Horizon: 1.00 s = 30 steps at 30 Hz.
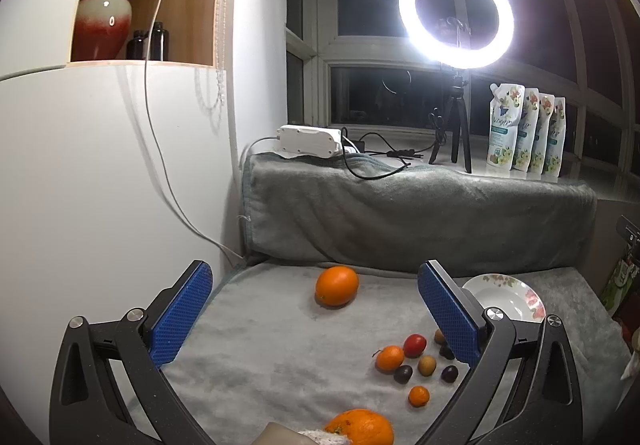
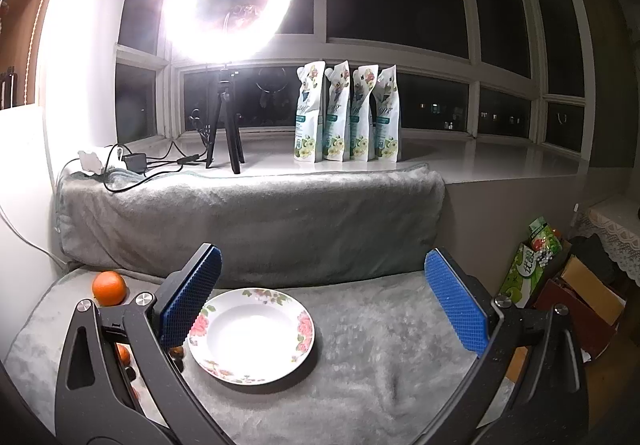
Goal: Organize fruits
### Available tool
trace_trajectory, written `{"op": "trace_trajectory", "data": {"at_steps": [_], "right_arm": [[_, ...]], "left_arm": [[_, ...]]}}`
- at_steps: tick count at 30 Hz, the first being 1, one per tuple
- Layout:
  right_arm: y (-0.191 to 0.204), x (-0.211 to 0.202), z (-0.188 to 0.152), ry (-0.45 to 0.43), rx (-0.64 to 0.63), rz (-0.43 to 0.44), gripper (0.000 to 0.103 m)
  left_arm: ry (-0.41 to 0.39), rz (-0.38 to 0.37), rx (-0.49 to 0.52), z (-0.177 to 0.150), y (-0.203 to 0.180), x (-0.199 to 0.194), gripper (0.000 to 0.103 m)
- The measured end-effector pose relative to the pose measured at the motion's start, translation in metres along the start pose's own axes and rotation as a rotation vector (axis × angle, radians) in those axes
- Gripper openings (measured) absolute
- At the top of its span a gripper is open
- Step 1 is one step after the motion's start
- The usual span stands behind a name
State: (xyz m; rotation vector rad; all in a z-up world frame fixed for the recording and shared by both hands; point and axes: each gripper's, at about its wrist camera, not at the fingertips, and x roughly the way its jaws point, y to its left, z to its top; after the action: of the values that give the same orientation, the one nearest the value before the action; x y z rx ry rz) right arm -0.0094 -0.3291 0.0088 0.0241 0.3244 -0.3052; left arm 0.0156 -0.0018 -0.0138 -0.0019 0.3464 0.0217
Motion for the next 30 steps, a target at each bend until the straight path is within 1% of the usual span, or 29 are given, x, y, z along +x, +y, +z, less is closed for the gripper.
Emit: {"op": "trace_trajectory", "data": {"at_steps": [13, 30], "right_arm": [[-0.0001, 0.001, -0.0013, 0.004, -0.003, 0.009, 0.103], [0.0029, -0.0011, -0.0031, 0.003, -0.013, 0.018, 0.103]], "left_arm": [[0.01, -0.03, -0.009, 0.0018, -0.002, -0.0002, 0.102], [0.017, -0.048, -0.014, 0.0009, -0.004, -0.0013, 0.102]]}}
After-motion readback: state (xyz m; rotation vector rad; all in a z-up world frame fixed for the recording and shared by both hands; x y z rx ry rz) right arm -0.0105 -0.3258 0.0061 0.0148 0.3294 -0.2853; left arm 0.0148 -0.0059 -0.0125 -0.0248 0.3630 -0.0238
